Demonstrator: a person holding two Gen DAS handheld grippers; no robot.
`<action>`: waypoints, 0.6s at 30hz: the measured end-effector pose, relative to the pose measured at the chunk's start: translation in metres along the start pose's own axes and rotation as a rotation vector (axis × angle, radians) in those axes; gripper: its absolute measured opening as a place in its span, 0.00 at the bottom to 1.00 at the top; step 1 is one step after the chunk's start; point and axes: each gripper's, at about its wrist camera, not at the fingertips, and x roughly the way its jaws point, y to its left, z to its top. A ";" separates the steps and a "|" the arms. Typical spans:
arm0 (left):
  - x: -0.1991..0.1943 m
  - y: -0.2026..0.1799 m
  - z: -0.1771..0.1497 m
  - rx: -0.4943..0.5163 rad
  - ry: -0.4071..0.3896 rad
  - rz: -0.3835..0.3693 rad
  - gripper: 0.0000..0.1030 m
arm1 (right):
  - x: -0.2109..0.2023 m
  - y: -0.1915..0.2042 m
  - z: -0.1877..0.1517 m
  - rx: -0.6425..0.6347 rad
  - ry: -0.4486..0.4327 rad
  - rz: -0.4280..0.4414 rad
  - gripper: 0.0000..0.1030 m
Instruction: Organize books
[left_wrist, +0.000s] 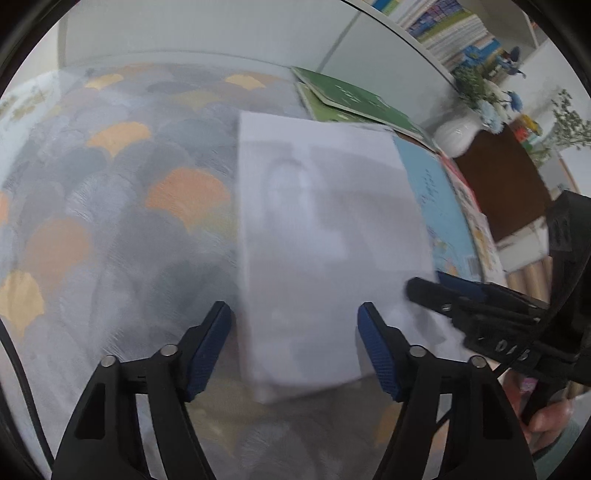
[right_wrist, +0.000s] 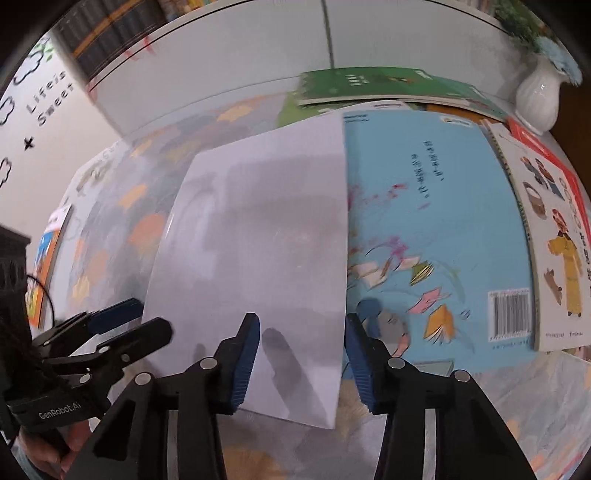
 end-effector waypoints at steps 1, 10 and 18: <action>-0.001 -0.001 -0.002 0.006 0.003 0.002 0.64 | -0.003 0.000 -0.006 -0.007 0.005 0.002 0.43; -0.029 -0.006 -0.074 0.053 0.107 -0.129 0.64 | -0.020 -0.027 -0.095 0.012 0.132 0.103 0.42; -0.028 -0.020 -0.076 0.046 0.151 0.014 0.67 | -0.027 -0.025 -0.105 0.016 0.074 0.085 0.33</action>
